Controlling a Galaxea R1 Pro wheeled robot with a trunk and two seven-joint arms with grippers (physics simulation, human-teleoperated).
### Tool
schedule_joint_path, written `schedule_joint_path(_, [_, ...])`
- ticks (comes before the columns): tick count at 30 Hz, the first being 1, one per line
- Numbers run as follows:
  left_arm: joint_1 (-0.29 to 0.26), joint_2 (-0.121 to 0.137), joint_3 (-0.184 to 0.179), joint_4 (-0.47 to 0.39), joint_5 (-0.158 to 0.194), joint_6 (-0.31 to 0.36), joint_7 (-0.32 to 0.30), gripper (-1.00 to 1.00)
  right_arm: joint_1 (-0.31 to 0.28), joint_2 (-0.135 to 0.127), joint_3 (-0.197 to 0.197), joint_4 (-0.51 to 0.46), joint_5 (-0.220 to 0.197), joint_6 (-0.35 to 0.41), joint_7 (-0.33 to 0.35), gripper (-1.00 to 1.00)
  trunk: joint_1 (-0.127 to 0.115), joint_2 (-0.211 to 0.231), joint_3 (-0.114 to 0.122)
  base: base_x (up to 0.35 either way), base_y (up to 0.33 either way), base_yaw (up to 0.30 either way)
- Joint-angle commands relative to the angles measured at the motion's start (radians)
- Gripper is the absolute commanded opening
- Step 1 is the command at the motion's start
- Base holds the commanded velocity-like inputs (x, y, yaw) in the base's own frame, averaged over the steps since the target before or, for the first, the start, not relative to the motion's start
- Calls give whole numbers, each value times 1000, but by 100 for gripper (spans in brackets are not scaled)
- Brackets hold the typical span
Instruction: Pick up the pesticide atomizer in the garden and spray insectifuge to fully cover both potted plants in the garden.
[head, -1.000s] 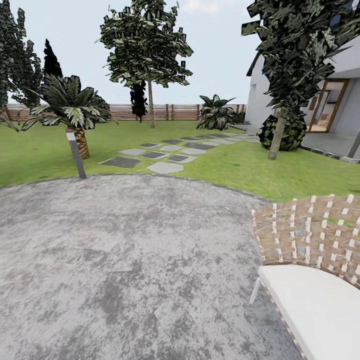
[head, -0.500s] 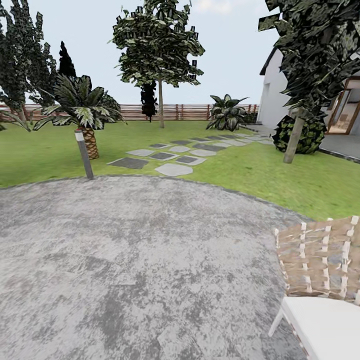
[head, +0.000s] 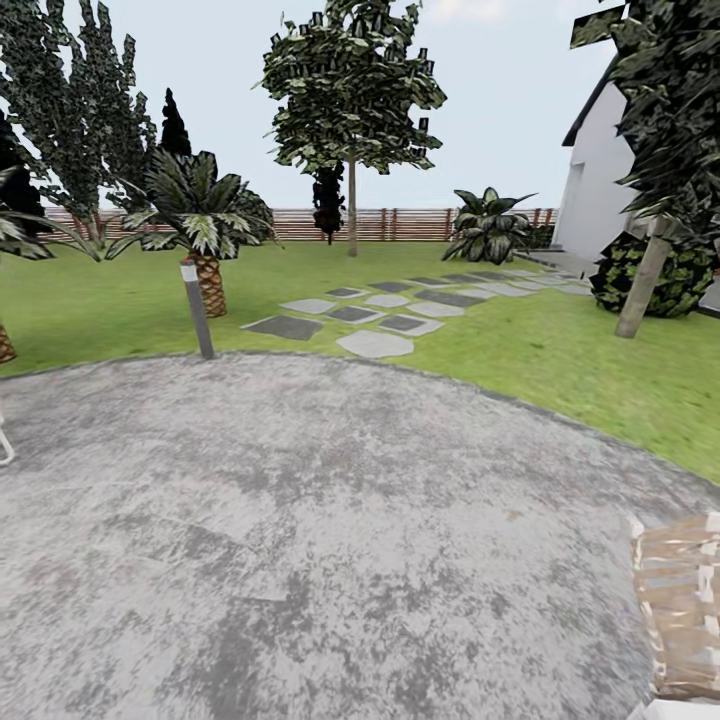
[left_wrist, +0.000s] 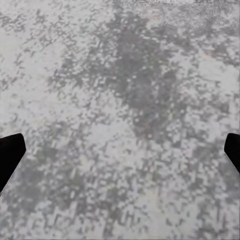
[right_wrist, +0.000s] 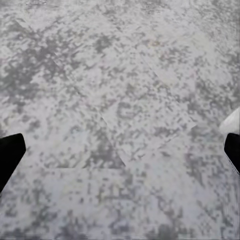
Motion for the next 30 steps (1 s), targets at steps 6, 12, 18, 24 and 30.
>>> schedule_joint_path(6, [-1, 0, 2, 1, 1, -3, 0, 100, 0, 0, -1, 1, 0, -2, 0, 100, 0, 0, -1, 339, 0, 2])
schedule_joint_path(12, [-1, 0, 2, 1, 1, -3, 0, 100, 0, 0, -1, 1, 0, -2, 0, 100, 0, 0, -1, 339, 0, 0])
schedule_joint_path(18, [-1, 0, 2, 1, 1, -3, 0, 100, 0, 0, -1, 1, 0, -2, 0, 100, 0, 0, -1, 339, 0, 0])
schedule_joint_path(24, [-1, 0, 2, 1, 1, -3, 0, 100, 0, -1, -1, 1, 0, -2, 0, 100, 0, 0, -1, 339, 0, 0])
schedule_joint_path(30, [-1, 1, 2, 1, 1, -3, 0, 100, 0, 0, -1, 1, 0, -2, 0, 100, 0, 0, -1, 339, 0, 0])
